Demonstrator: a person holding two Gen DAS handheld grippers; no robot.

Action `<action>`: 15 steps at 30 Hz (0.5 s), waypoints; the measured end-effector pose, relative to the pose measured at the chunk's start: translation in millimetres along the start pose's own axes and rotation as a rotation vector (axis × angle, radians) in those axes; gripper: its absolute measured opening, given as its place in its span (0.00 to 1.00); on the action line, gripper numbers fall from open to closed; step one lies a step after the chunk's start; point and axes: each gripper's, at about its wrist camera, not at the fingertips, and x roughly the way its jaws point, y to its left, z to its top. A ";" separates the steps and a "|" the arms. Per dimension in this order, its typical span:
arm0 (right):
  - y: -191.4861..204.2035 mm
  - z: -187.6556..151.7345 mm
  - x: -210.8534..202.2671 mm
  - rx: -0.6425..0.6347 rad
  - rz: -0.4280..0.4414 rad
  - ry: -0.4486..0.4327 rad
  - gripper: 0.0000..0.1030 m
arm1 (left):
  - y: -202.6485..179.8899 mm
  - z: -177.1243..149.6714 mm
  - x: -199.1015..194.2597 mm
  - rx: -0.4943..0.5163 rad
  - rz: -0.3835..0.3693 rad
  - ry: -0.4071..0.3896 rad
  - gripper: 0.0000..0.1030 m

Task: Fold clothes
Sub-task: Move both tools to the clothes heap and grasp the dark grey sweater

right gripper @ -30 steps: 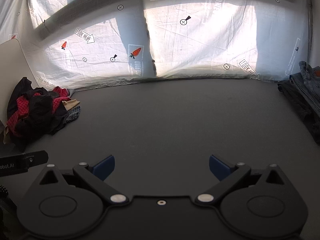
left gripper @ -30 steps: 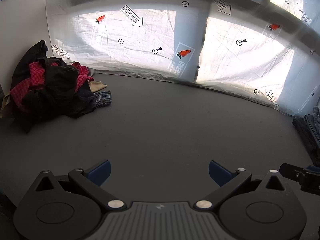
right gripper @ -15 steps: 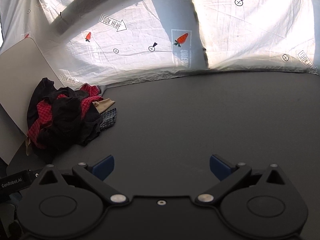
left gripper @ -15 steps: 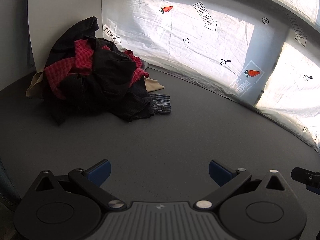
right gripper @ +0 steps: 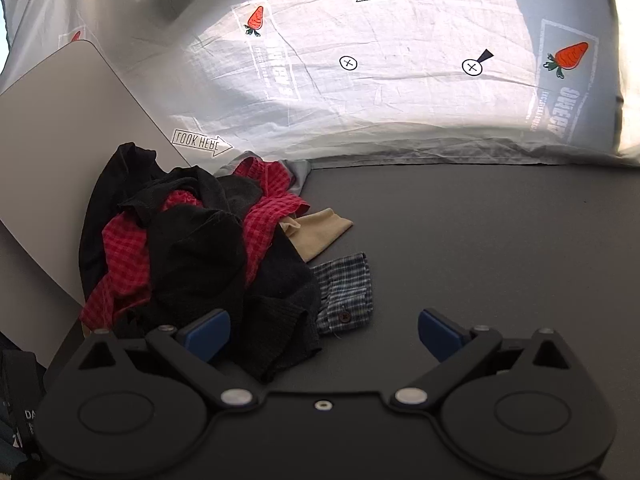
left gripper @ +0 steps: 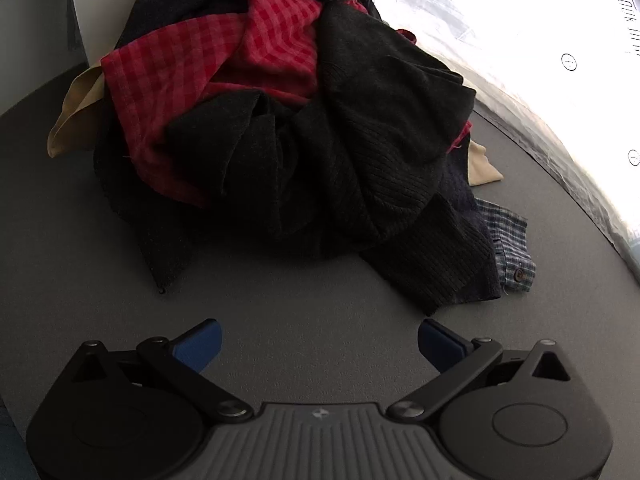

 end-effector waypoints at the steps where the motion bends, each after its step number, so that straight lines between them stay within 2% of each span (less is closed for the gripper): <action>1: 4.1 5.5 15.9 0.000 0.018 0.010 0.95 | 4.5 5.8 9.5 -0.008 0.013 0.011 1.00; 3: 13.6 14.4 47.2 -0.023 0.046 0.028 0.91 | 12.9 16.2 27.2 -0.025 0.038 0.033 1.00; 7: 41.2 25.5 109.3 -0.143 0.067 0.093 0.67 | 25.4 29.8 57.3 -0.056 0.069 0.089 1.00; 10: 52.8 27.4 140.6 -0.147 0.125 0.137 0.61 | 30.3 34.0 72.3 -0.063 0.089 0.113 1.00; 15: 65.5 25.6 176.2 -0.130 0.178 0.146 0.61 | 20.2 35.6 79.1 -0.007 0.147 0.106 1.00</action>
